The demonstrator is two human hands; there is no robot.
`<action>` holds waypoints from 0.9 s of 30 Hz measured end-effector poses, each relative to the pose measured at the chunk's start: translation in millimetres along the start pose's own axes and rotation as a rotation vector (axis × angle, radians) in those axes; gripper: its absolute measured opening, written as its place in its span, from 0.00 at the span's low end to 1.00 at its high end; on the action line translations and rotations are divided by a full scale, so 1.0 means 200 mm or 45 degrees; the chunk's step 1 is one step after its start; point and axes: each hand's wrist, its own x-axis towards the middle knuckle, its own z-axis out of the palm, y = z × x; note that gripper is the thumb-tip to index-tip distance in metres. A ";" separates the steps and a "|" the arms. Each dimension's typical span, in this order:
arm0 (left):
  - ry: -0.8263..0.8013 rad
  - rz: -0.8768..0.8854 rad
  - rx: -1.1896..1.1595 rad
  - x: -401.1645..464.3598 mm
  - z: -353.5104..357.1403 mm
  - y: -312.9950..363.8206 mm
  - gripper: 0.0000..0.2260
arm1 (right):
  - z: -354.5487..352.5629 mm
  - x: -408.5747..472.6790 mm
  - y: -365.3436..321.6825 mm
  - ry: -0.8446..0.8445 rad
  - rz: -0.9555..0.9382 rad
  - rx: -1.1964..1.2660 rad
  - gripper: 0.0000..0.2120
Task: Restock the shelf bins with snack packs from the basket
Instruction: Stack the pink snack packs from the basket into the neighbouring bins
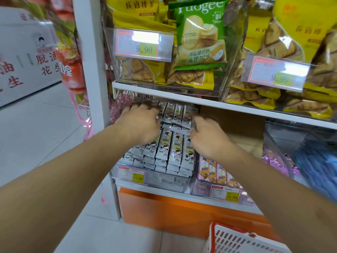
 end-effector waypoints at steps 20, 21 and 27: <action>0.174 0.339 -0.152 -0.43 0.32 0.17 0.25 | 0.24 -0.34 0.05 0.226 -0.307 -0.157 0.27; 0.178 0.342 -0.147 -0.43 0.33 0.17 0.25 | 0.24 -0.34 0.06 0.226 -0.303 -0.160 0.27; 0.196 0.344 -0.126 -0.43 0.33 0.18 0.27 | 0.23 -0.35 0.08 0.215 -0.302 -0.178 0.27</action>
